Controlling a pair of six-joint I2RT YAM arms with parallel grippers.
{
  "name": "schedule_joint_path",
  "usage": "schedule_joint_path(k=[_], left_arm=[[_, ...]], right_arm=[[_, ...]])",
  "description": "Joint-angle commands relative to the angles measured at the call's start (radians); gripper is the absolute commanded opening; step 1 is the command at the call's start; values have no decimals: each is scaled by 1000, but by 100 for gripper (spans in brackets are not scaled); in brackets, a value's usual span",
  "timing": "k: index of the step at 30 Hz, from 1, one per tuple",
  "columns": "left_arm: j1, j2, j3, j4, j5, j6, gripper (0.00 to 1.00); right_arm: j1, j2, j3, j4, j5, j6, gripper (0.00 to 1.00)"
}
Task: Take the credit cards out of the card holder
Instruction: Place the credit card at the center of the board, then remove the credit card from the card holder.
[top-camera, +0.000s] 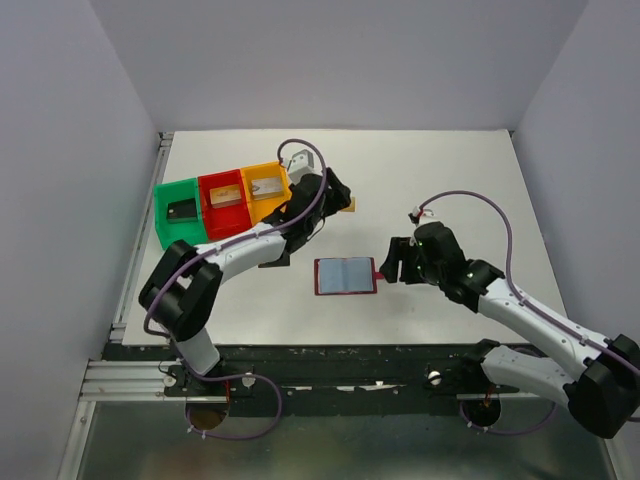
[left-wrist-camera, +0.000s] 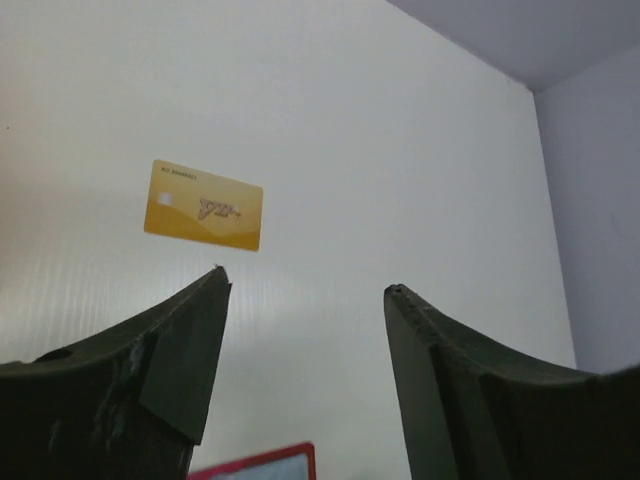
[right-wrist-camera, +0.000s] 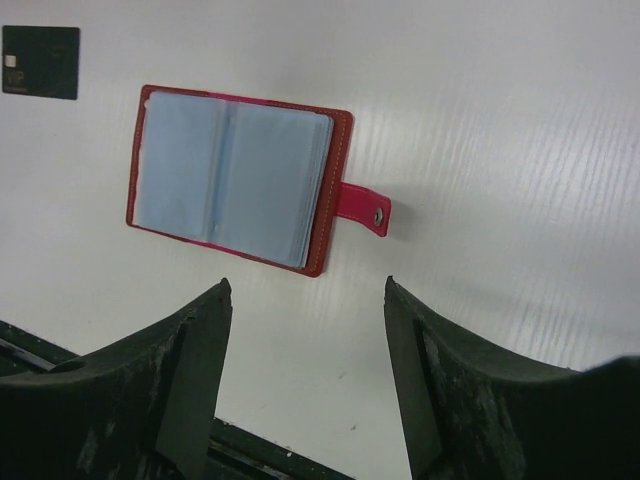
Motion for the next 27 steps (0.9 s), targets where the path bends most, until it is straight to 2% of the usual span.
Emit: schedule_joint_path(k=[1, 3, 5, 9, 12, 20, 27], left_arm=[[-91, -170, -43, -280, -143, 99, 84], [-93, -263, -132, -279, -119, 62, 99], [-90, -372, -233, -271, -78, 51, 99], [-68, -585, -458, -104, 105, 88, 99], [-68, -682, -563, -23, 202, 153, 99], [-68, -709, -649, -127, 232, 139, 91], [-68, -699, -660, -119, 278, 185, 86]], right_arm=[[-11, 49, 21, -44, 39, 32, 71], [-14, 60, 10, -41, 44, 41, 71], [-21, 64, -7, -29, 42, 49, 71], [-45, 89, -41, 5, 15, 56, 68], [-59, 132, -56, 60, -27, 56, 63], [-70, 308, -39, 143, -56, 63, 46], [-105, 423, 22, 148, -62, 52, 44]])
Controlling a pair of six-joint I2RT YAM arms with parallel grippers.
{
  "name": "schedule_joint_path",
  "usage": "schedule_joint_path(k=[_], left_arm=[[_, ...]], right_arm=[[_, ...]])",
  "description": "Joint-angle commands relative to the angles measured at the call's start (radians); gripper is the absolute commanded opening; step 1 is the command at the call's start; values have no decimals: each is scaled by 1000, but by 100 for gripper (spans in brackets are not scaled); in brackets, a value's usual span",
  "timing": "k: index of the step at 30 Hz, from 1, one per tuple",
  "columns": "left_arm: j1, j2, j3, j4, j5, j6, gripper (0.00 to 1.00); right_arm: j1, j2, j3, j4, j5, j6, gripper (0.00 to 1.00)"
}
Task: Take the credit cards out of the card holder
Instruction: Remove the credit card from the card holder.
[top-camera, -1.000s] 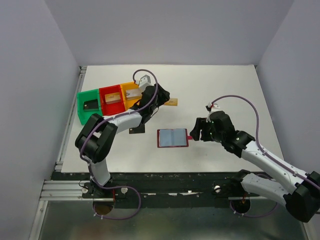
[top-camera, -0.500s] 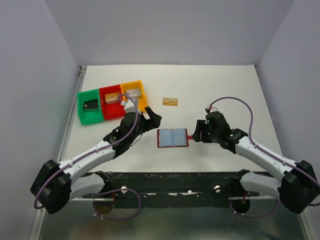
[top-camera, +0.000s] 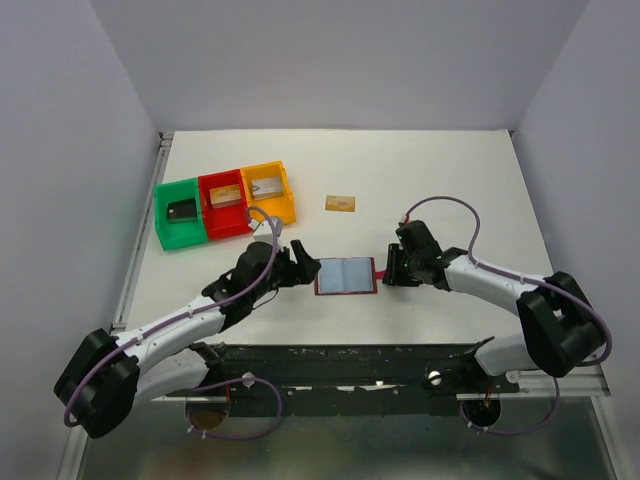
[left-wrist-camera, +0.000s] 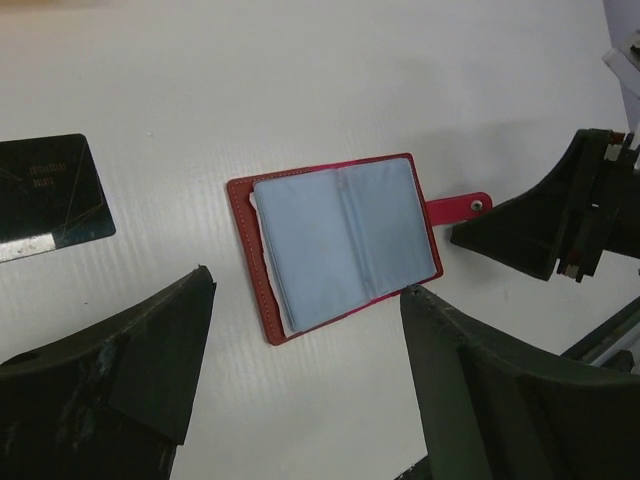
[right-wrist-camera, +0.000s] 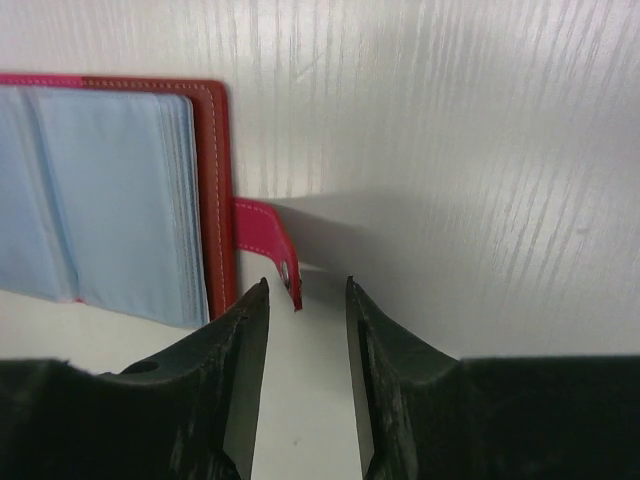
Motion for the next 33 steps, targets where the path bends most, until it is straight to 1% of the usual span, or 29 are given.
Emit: schedule_joint_path(k=[1, 4, 5, 6, 8, 11, 15, 17, 20, 22, 25, 33], left_arm=[[-4, -2, -7, 22, 74, 46, 86], [-4, 14, -10, 53, 88, 57, 84], [-4, 23, -9, 59, 121, 59, 84], [-4, 29, -7, 67, 129, 60, 84], [-4, 44, -3, 82, 148, 62, 82], [-4, 69, 4, 101, 169, 66, 82], [-4, 103, 11, 125, 195, 71, 80], [-3, 133, 14, 144, 211, 65, 80], [-4, 194, 34, 164, 234, 62, 77], [-4, 225, 45, 179, 250, 59, 75], [-3, 248, 56, 180, 251, 57, 74], [-3, 290, 74, 180, 247, 51, 74]], right_arm=[[-31, 52, 59, 33, -15, 1, 44], [-47, 78, 81, 33, -18, -12, 42], [-50, 86, 87, 33, -17, -14, 41], [-53, 94, 96, 34, -47, -17, 39], [-56, 109, 104, 35, -61, -20, 35], [-56, 108, 90, 44, -89, -20, 26], [-56, 63, 33, 65, -126, -3, 16], [-56, 52, 7, 79, -152, 8, 9], [-56, 45, -27, 99, -178, 24, 1], [-56, 40, -48, 110, -186, 31, 0], [-56, 32, -63, 113, -186, 31, 0], [-56, 34, -36, 94, -186, 18, 0]])
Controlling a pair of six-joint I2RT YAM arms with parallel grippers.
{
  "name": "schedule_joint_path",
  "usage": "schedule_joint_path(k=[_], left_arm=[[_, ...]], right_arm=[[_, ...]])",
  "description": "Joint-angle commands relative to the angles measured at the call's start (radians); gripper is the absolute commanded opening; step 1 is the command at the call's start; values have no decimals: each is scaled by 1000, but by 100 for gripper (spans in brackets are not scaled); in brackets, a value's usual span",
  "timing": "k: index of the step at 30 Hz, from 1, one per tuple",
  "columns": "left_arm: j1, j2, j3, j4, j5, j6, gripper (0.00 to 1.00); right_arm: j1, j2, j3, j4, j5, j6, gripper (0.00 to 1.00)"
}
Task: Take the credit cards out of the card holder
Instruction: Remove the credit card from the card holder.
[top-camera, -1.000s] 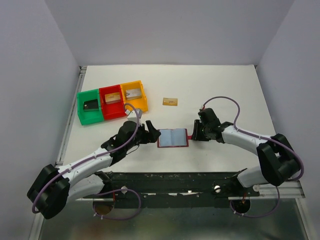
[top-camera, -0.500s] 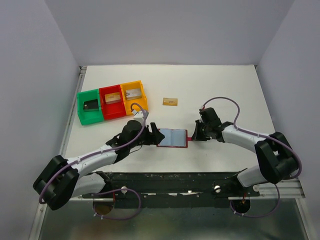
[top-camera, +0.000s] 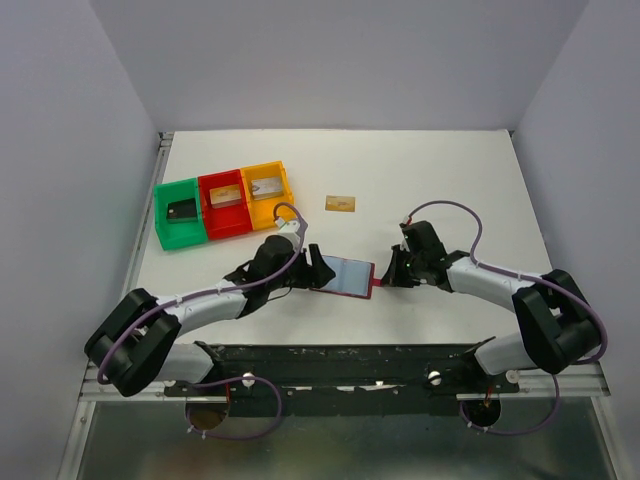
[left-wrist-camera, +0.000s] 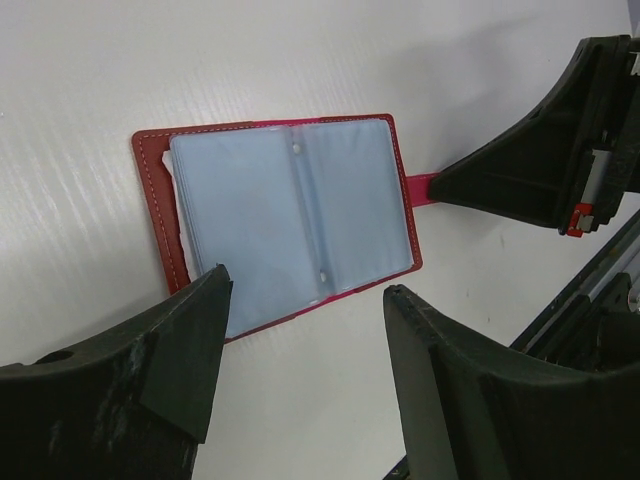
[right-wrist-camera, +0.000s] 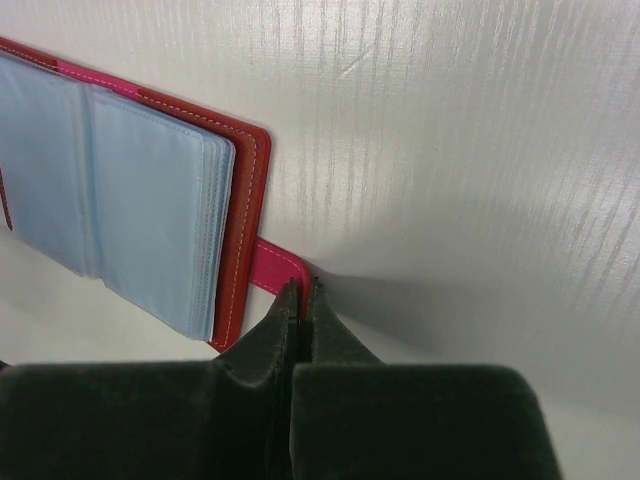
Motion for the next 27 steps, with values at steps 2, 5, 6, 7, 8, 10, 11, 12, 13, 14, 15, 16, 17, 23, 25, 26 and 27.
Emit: schedule_joint_path(k=[2, 5, 6, 7, 8, 10, 11, 12, 13, 14, 15, 16, 17, 23, 25, 26, 27], left_arm=[[-3, 37, 33, 18, 17, 0, 74], [-4, 65, 42, 1, 13, -6, 73], [-4, 74, 45, 2, 17, -6, 72], [-3, 85, 45, 5, 23, -7, 72], [-4, 89, 48, 5, 27, -7, 72], [-4, 99, 48, 5, 31, -7, 72], [-4, 100, 49, 7, 31, -6, 72], [-4, 102, 49, 7, 31, -4, 72], [-3, 103, 49, 5, 33, -4, 72], [-3, 108, 49, 5, 31, -3, 72], [-3, 111, 48, 5, 31, -4, 72], [-4, 114, 48, 7, 33, -4, 72], [-4, 119, 48, 7, 34, -4, 71], [-4, 116, 42, 2, 21, -7, 71], [-3, 103, 39, -10, -1, -9, 71], [-4, 96, 34, -18, -13, -9, 71], [-3, 88, 33, -22, -21, -9, 71]], right_arm=[[-1, -6, 8, -27, -12, -11, 0], [-1, -7, 14, -30, -15, -14, 0], [-1, -6, 14, -30, -21, -16, 1], [-1, -3, 15, -30, -24, -15, 0], [-1, -3, 15, -30, -24, -14, 0], [-1, -1, 15, -30, -27, -14, 0], [-1, -3, 15, -30, -30, -16, 0], [-1, -3, 15, -30, -30, -18, 0], [-1, -3, 15, -30, -30, -18, 1], [-1, -3, 15, -28, -32, -16, 0], [-1, -3, 17, -30, -32, -18, 0], [-1, -1, 15, -28, -32, -18, 0], [-1, 0, 18, -28, -32, -19, 1], [-3, 7, 21, -30, -38, -21, 0], [-1, 8, 20, -31, -36, -19, 1], [-1, 8, 21, -31, -36, -19, 0], [-1, 8, 21, -31, -36, -19, 0]])
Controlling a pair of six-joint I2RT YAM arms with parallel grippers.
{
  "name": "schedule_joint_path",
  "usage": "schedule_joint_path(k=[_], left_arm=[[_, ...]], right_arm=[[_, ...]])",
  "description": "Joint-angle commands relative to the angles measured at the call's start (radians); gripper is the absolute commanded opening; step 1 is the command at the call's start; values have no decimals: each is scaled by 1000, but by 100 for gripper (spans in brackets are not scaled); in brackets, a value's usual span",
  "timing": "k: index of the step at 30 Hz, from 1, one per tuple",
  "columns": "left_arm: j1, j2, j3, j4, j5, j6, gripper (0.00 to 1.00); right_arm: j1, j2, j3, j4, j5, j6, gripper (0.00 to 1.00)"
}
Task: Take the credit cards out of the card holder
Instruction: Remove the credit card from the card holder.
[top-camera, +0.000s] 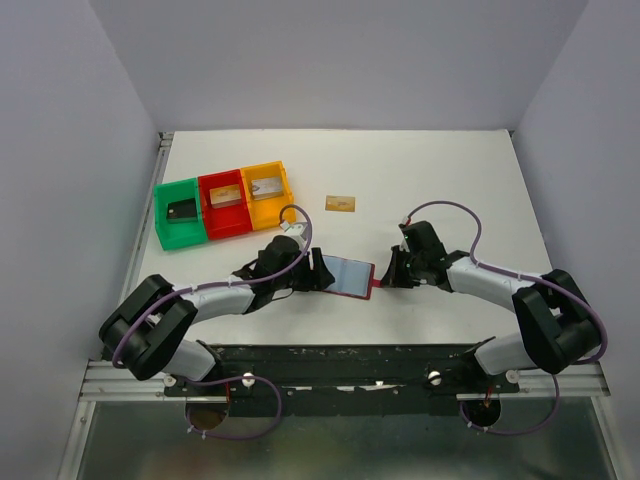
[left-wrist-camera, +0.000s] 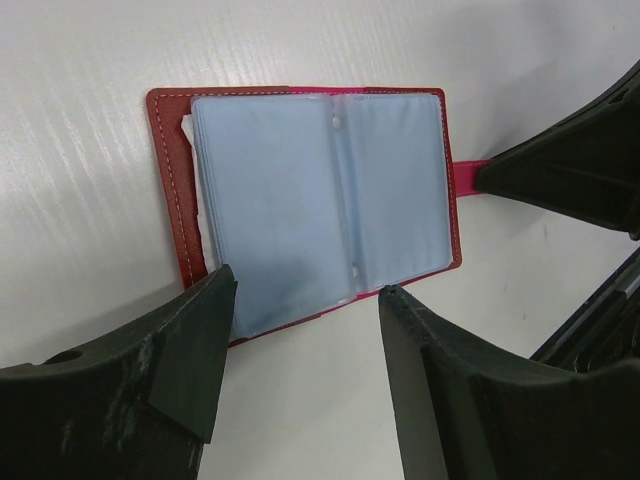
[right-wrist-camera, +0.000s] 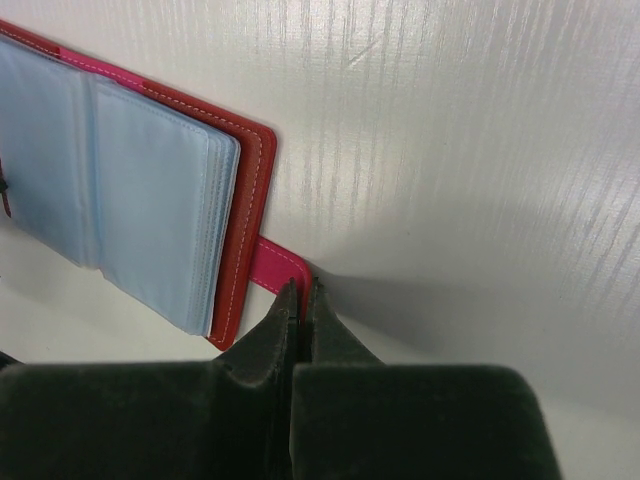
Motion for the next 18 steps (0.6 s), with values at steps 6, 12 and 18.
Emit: schedule_joint_path(k=[6, 12, 18], left_arm=[[-3, -25, 4, -22, -33, -9, 72], [-3, -8, 9, -15, -14, -4, 72], [-6, 24, 27, -15, 13, -1, 72]], right_arm=[[-3, 10, 21, -25, -14, -15, 1], [-1, 13, 18, -22, -18, -13, 0], [-1, 16, 22, -19, -25, -13, 0]])
